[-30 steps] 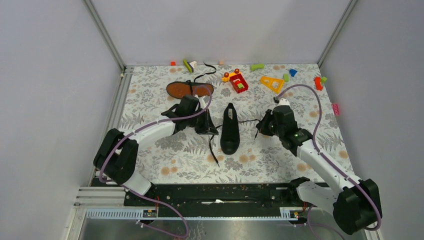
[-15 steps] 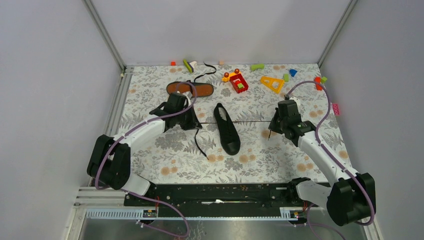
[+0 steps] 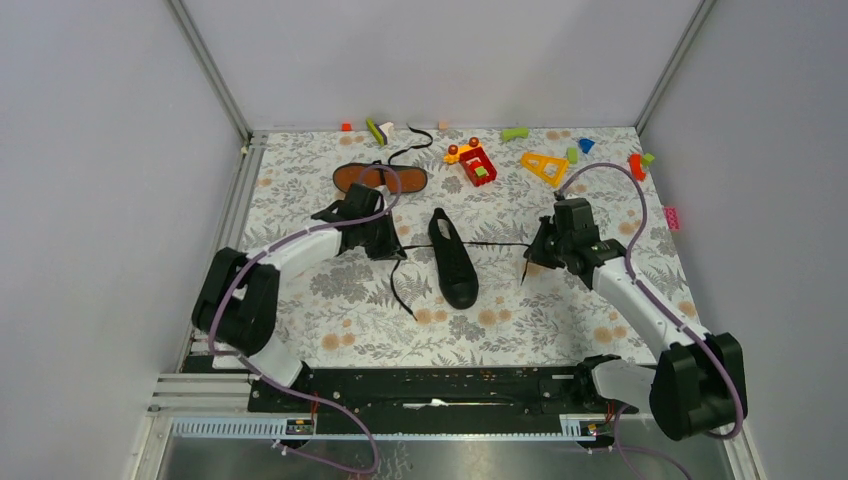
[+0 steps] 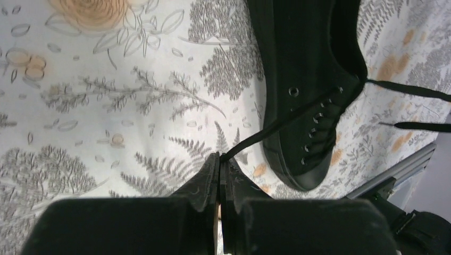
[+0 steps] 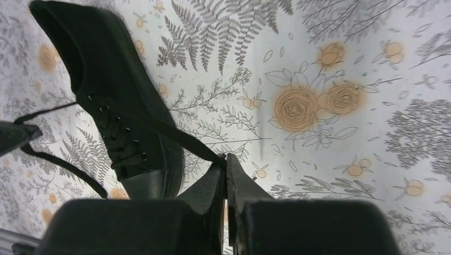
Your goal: Tie the shoes
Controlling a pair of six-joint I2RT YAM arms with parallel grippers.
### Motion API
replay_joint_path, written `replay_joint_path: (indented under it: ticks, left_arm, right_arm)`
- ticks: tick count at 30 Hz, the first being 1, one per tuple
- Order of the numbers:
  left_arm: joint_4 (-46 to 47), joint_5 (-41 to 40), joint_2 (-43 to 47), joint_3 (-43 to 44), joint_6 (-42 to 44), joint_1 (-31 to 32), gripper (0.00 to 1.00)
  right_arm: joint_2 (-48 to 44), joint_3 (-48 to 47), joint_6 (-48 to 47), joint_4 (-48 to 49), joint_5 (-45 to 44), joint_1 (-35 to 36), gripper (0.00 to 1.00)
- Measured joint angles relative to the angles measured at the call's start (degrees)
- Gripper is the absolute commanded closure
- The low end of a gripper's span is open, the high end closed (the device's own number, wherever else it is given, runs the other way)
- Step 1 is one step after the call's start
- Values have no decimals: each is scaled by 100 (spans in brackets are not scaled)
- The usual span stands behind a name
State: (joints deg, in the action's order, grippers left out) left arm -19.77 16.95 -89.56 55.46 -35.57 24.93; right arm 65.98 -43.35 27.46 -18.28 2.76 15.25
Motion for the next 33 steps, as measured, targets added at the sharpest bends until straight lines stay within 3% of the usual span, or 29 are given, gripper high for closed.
replay_joint_path:
  ticks: [4,9,18,33]
  left_arm:
    - [24,-9,-667,417,-7,2,100]
    - [125,-9,-1412,883,-44,83,100]
    - [214,76,-2133,1445,-138,273,100]
    - [461,337,-2365,1694,-243,409,100]
  right_arm:
    - [625,0,-44,103,170,122,100]
    - [1434,2,-15,229,258,811,100]
    - [2470,-289,284,605,452,1683,100]
    - [2614,-365,470,726,702,1814,100]
